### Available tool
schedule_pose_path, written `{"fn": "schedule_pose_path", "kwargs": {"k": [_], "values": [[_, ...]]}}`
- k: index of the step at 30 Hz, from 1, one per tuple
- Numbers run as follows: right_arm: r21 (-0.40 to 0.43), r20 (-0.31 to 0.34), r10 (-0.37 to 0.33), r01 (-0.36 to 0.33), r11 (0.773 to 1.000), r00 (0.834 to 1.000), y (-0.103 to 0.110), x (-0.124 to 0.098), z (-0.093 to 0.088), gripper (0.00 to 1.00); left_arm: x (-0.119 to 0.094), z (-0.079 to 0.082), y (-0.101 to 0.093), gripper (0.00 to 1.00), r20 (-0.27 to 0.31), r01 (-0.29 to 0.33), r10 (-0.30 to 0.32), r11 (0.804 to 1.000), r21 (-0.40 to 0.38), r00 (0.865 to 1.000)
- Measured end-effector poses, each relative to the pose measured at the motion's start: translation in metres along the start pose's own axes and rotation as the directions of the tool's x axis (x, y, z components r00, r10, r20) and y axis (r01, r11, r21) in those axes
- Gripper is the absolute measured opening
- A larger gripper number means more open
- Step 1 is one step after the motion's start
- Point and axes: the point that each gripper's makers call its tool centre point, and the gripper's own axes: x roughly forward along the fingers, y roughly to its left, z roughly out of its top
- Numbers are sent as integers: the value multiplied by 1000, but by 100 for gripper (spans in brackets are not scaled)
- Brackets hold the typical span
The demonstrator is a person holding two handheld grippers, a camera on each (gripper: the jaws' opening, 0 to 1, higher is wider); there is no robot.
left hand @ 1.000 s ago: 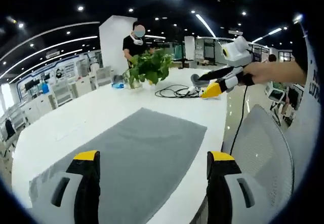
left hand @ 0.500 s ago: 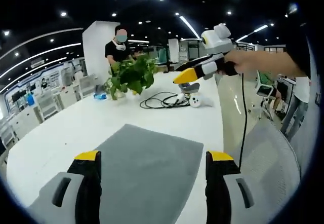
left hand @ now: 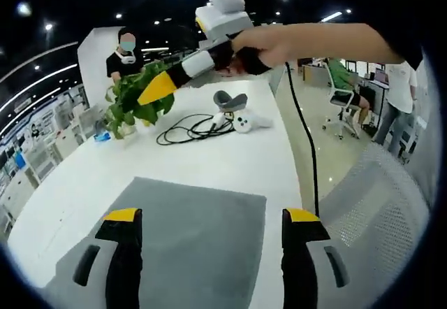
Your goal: Fold the towel on the table until its edges align and the towel forms a compact rectangular stack.
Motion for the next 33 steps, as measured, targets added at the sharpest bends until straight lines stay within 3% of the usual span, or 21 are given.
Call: {"fn": "schedule_pose_path", "kwargs": {"k": [3, 13, 17, 26, 31, 33], "values": [[17, -8, 11, -11, 1000, 1000, -2, 14, -4, 90, 19, -2, -10, 76, 6, 39, -39, 999, -5, 999], [81, -30, 24, -22, 996, 999, -7, 53, -17, 86, 59, 0, -39, 66, 3, 124, -124, 992, 0, 992], [109, -32, 20, -16, 994, 999, -10, 64, -23, 82, 70, -3, -56, 54, 11, 186, -185, 983, -10, 983], [117, -70, 38, -30, 993, 997, -9, 88, -45, 77, 94, -20, -73, 34, -18, 237, -239, 969, -61, 971], [161, -74, 59, -46, 986, 996, -11, 100, -55, 73, 102, -29, -85, 23, -22, 291, -294, 953, -80, 956], [167, -77, 60, -46, 985, 995, -11, 104, -57, 72, 106, -30, -87, 23, -22, 299, -301, 951, -80, 953]]}}
